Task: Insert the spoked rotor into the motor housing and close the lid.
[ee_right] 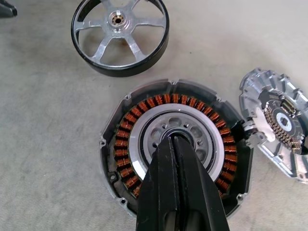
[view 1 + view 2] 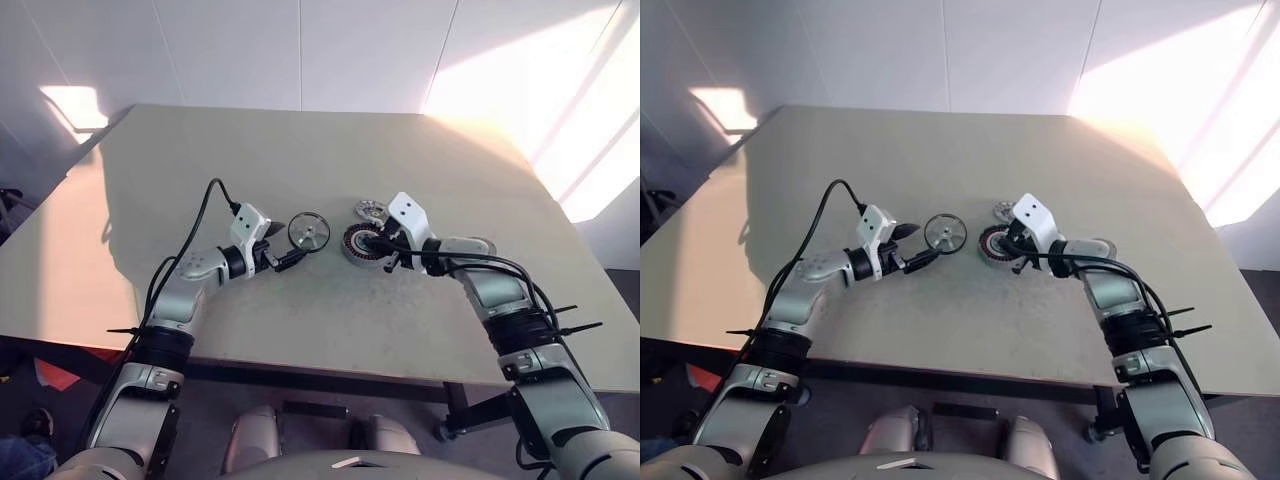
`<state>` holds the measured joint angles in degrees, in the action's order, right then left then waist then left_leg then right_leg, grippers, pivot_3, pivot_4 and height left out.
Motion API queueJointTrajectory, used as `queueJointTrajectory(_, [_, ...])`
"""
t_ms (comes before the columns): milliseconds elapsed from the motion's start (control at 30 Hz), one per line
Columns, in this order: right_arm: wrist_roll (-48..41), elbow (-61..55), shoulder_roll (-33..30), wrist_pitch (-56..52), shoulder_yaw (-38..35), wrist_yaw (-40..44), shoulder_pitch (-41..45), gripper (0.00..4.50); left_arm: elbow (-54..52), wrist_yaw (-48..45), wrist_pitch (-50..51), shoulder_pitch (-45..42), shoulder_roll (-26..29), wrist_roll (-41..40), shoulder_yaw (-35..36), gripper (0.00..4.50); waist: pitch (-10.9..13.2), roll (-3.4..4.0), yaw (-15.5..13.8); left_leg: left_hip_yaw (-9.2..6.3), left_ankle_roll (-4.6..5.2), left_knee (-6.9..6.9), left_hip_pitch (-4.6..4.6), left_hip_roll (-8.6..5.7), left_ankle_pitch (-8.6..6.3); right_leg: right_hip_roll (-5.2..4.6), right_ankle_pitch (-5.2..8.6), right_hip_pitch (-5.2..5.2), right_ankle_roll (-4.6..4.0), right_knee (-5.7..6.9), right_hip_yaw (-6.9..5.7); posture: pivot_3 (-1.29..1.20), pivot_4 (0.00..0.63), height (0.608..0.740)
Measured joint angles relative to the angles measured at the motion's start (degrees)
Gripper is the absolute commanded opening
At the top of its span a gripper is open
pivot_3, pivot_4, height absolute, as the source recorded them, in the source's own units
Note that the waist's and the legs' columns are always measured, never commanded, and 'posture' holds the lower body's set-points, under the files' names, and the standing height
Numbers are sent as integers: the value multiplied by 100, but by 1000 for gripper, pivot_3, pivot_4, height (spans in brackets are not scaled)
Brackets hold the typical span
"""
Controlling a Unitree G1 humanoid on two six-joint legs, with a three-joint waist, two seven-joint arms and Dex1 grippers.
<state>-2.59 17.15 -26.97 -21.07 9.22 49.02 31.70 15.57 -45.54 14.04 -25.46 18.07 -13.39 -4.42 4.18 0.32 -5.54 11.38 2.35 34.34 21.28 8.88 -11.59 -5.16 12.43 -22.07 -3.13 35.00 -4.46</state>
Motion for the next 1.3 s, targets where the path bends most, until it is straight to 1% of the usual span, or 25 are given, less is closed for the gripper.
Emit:
queueJointTrajectory(233, [1,192,-38,67,-15,-6,369,22,20,13,-45,-2,-3,15,3,4500,0,0,0,0,1,0,4,0,-1,0,0,-2,0,-1,0,0,0,740])
queueJointTrajectory(467, [31,667,172,237,33,-79,273,22,20,41,-50,9,-9,18,20,4500,-1,0,-1,0,1,0,3,0,-1,0,0,-1,0,0,0,0,0,740])
queueJointTrajectory(633, [41,812,279,352,30,-273,265,22,20,77,-51,9,-8,19,31,4500,-3,-2,15,0,-3,0,-37,1,1,0,0,33,0,1,1,0,0,740])
queueJointTrajectory(833, [30,728,219,291,-5,-302,257,22,89,131,-38,1,-52,10,61,4500,-2,-1,6,0,-8,0,-37,0,4,-1,0,44,1,-3,1,0,0,740])
queueJointTrajectory(967, [-23,278,116,139,-127,-288,250,22,245,307,42,-140,-260,18,74,4500,-1,-2,-11,-1,-5,0,-2,0,3,0,-1,7,0,-1,1,0,0,740])
queueJointTrajectory(1067, [-70,-23,57,50,-204,-296,280,22,515,432,-82,-370,-431,254,-95,4500,-1,-2,-10,0,2,0,11,0,0,0,0,-6,0,-2,0,0,0,740])
queueJointTrajectory(1167, [-71,-40,55,-6,-207,-306,280,22,811,493,-309,-584,-599,507,-307,4500,-1,-2,-11,0,3,0,18,-1,-1,0,-1,-11,0,-3,0,0,0,740])
queueJointTrajectory(1300, [-72,-42,51,-46,-209,-321,276,22,1277,640,-773,-881,-578,1022,-624,4500,-1,-2,5,0,1,0,16,1,1,0,-1,-12,0,-1,0,0,0,740])
